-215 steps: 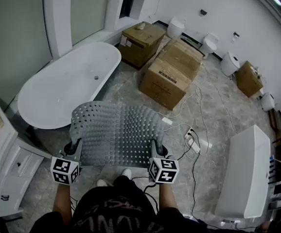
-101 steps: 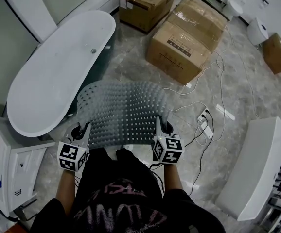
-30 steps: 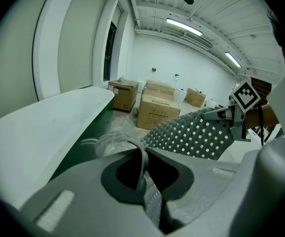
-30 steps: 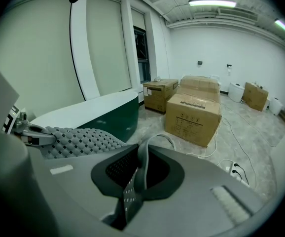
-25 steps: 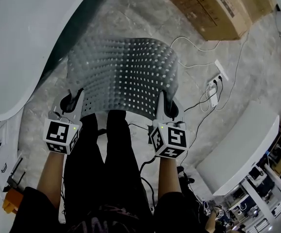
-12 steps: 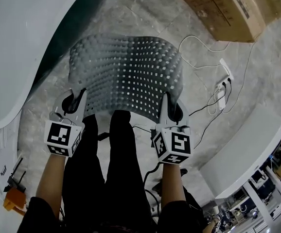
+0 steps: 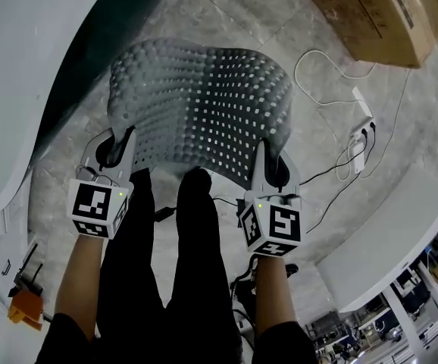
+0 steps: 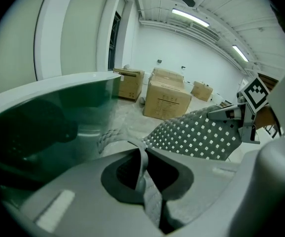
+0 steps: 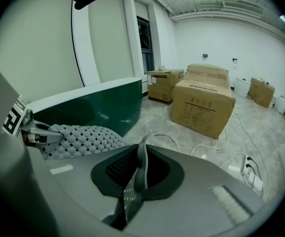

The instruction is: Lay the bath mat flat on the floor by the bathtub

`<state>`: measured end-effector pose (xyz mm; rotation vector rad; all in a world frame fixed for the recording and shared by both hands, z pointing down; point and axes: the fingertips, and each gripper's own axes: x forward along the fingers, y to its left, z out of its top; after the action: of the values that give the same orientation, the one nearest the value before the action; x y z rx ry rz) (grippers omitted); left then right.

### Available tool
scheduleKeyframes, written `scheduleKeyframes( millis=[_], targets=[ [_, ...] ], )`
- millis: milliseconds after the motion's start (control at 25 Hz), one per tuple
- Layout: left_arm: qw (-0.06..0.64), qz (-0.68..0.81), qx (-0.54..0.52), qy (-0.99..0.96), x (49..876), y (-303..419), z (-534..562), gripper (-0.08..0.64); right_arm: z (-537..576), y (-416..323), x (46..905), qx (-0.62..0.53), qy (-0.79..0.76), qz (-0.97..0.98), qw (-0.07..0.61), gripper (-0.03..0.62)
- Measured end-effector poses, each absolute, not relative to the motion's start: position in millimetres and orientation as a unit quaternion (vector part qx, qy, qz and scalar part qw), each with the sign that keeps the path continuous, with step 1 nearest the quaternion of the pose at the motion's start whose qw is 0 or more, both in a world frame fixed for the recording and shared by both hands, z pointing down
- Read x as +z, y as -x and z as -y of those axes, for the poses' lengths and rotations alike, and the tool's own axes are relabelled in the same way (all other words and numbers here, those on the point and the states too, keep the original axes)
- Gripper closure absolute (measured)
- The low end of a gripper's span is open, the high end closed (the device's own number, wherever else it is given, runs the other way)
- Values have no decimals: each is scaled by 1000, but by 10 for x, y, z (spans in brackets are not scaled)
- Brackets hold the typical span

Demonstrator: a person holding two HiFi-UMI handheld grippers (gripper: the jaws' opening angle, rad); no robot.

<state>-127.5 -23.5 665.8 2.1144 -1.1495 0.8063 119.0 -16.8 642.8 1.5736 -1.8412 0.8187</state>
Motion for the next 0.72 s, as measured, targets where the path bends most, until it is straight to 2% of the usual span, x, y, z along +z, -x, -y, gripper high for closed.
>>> scheduleKeyframes(
  millis=[560,720],
  targets=[
    [317,441,317,-778,7197,1330,174,546,203,-1103,6911,312,-576,692,305,548],
    [322,447,318,-772,7083,1287,177,546,207,-1132,6785,310,-568,699,305,548]
  ],
)
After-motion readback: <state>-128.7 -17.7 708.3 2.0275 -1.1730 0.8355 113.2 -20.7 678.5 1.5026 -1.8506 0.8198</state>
